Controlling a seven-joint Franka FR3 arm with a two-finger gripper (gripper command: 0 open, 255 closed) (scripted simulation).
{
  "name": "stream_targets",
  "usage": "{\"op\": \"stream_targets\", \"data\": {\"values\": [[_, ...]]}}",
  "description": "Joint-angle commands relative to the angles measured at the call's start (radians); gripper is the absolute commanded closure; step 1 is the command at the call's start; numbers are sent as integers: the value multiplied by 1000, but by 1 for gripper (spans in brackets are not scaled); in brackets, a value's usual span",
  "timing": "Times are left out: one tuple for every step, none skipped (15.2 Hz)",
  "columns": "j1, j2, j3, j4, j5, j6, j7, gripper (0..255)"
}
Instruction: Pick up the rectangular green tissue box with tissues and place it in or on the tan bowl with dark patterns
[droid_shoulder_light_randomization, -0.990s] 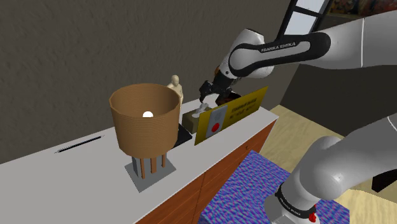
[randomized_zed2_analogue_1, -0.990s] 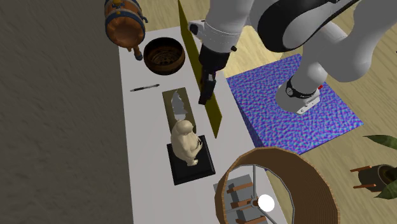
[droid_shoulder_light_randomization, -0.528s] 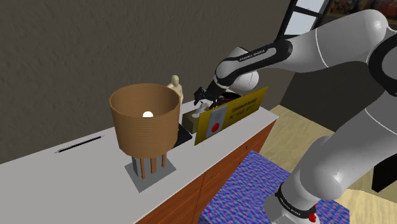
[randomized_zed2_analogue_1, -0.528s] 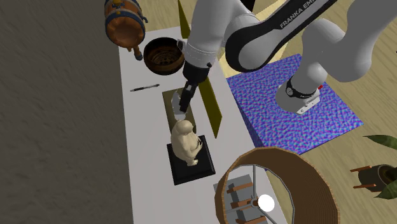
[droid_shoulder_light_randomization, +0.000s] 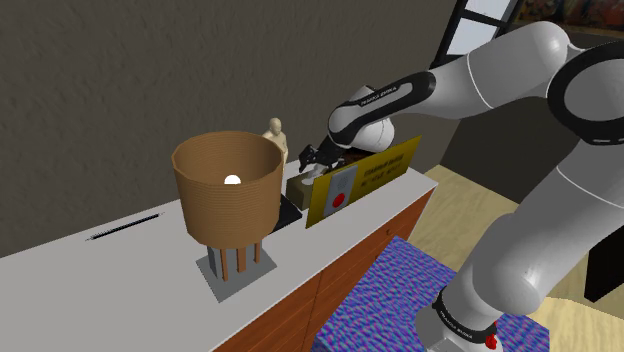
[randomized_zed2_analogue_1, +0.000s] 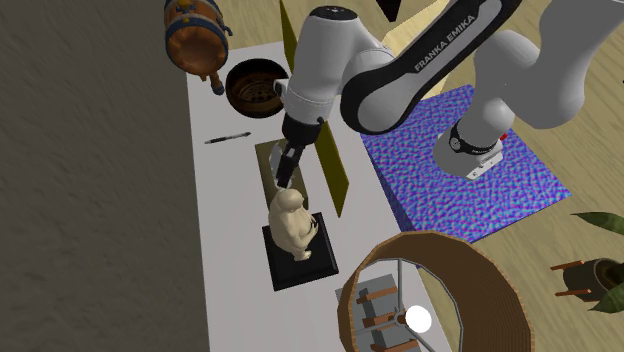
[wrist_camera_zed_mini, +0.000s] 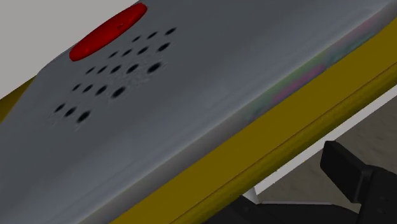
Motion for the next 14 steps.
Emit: {"op": "stream_targets", "data": {"values": [[1, 6, 0, 0, 5, 5, -4, 0], [1, 6, 0, 0, 5, 5, -4, 0], [1, 6, 0, 0, 5, 5, -4, 0], [1, 6, 0, 0, 5, 5, -4, 0], [1, 6, 0, 0, 5, 5, -4, 0], [1, 6, 0, 0, 5, 5, -4, 0], [1, 6, 0, 0, 5, 5, -4, 255], [1, 6, 0, 0, 5, 5, -4, 255], [1, 6, 0, 0, 5, 5, -4, 255], [1, 5, 0, 0, 5, 5, -4, 255], [1, 5, 0, 0, 5, 5, -4, 255], [1, 5, 0, 0, 5, 6, -4, 255], [1, 4, 0, -1, 5, 5, -4, 255], [1, 3, 1, -2, 4, 5, -3, 255]]}}
